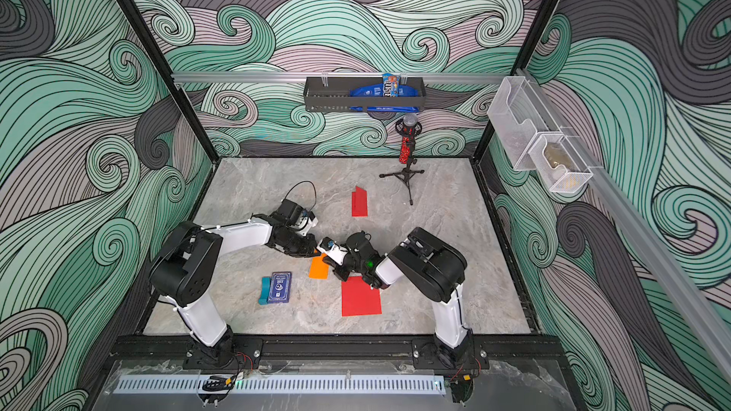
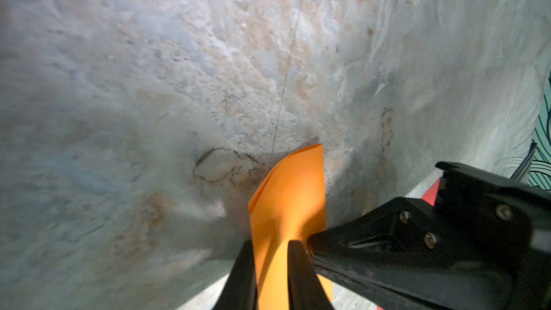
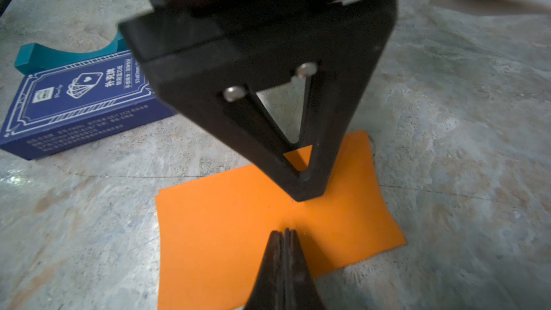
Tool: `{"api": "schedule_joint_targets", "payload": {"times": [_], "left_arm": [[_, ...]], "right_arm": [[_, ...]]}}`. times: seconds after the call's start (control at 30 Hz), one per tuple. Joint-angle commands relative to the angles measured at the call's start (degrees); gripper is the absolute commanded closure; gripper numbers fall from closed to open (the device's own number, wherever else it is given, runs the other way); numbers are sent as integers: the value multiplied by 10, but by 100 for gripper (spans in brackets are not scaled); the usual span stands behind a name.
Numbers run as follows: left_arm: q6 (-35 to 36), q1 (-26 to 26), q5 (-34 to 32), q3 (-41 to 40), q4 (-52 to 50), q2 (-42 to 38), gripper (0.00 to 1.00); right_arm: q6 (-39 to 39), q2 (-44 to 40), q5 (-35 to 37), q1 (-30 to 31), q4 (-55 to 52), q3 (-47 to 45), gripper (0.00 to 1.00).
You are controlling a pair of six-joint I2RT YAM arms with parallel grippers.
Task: Fold the square paper along the opposite sides
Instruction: Smooth out the paper at the center of the board.
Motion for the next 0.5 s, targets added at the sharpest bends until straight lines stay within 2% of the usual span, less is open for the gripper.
{"api": "schedule_joint_targets", "payload": {"times": [0.0,0.13,0.33,0.47], "left_arm": [[-5,-6,-32,-11,-31,-9,80],[-4,-9,-36,-11,-33,-9,83],[-2,-10,-47,-7,-36,-7,99],[2,-10,-54,-2,-39,-4,100]], "right_arm": [[11,17,7,-2,-28,-1,95],[16,17,3,-2,-23,-1,95],[11,-3,-12,-2,-31,4,95],[-8,-36,-8,6,-27,4,95]]}}
